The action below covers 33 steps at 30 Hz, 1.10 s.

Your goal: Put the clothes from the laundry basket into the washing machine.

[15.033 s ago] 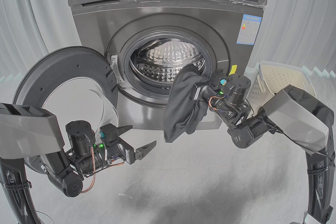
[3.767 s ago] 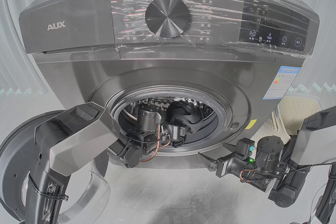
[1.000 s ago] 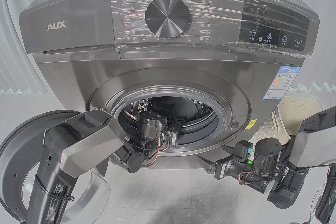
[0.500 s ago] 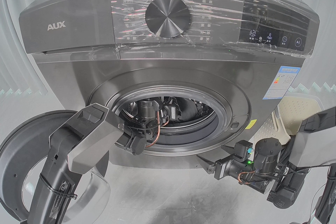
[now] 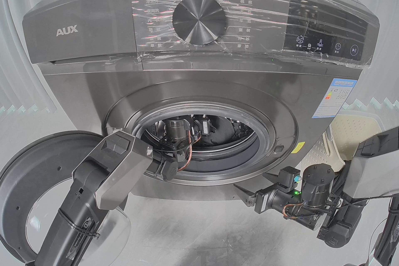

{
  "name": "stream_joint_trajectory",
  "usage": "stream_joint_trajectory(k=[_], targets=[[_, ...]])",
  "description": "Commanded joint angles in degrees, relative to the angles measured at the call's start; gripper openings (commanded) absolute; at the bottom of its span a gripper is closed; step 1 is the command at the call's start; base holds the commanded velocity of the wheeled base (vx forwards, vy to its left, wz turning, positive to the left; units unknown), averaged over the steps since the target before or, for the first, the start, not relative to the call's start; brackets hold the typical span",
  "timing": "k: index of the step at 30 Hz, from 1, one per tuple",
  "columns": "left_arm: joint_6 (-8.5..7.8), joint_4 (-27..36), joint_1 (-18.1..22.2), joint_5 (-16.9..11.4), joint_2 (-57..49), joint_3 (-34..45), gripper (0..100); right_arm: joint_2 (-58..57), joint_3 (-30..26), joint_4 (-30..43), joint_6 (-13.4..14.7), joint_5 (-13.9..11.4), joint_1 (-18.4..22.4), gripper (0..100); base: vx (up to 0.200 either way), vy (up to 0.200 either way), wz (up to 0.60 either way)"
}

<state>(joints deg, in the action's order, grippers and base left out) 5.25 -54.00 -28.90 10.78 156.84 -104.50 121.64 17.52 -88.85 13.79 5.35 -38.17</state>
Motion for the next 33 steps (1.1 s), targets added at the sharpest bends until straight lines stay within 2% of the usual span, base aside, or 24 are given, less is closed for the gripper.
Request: stream_joint_trajectory(k=[1, 6, 15, 17, 18, 21, 22, 24, 30, 31, 33], targets=[[0.37, 0.0, -0.2, 0.0, 0.4, 0.1, 100, 0.1, 0.0, 0.0, 0.0, 0.0, 0.0, 100, 0.000, 0.000, 0.00], [0.99, 0.0, -0.6, 0.0, 0.0, 0.7, 100, 0.1, 0.0, 0.0, 0.0, 0.0, 0.0, 100, 0.000, 0.000, 0.00], [0.90, -1.0, -4.3, -0.1, -7.9, 12.0, 100, -0.1, 0.0, 0.0, 0.0, 0.0, 0.2, 100, 0.000, 0.000, 0.00], [0.81, -3.2, -5.9, -0.1, -11.0, 18.3, 100, -0.2, 0.0, 0.0, 0.0, 0.0, 0.6, 100, 0.000, 0.000, 0.00], [0.81, -3.2, -5.9, -0.1, -11.0, 18.3, 100, -0.2, 0.0, 0.0, 0.0, 0.0, 0.6, 100, 0.000, 0.000, 0.00], [0.81, -7.8, -8.8, -0.1, -15.0, 28.9, 100, -0.3, -0.3, 0.0, 0.0, 0.0, 0.7, 100, 0.000, 0.000, 0.00], [0.81, -7.8, -8.8, -0.1, -15.0, 28.9, 100, -0.3, -0.3, 0.0, 0.0, 0.0, 0.7, 100, 0.000, 0.000, 0.00], [0.81, -10.9, -10.6, -0.1, -18.3, 37.4, 100, -0.7, -1.3, 0.0, 0.0, 0.0, 0.8, 100, 0.000, 0.000, 0.00], [1.16, -17.8, -13.0, -0.1, -25.4, 53.3, 100, -1.2, -1.6, 0.0, 0.0, 0.0, 1.1, 100, 0.000, 0.000, 0.00], [1.51, -18.8, -13.4, -0.1, -26.6, 55.2, 100, -1.3, -1.9, 0.0, 0.0, 0.0, 1.1, 100, 0.000, 0.000, 0.00], [3.45, -20.9, -14.3, -0.1, -29.4, 60.1, 100, -1.8, -2.7, 0.0, 0.0, 0.0, 1.1, 100, 0.000, 0.000, 0.00]])
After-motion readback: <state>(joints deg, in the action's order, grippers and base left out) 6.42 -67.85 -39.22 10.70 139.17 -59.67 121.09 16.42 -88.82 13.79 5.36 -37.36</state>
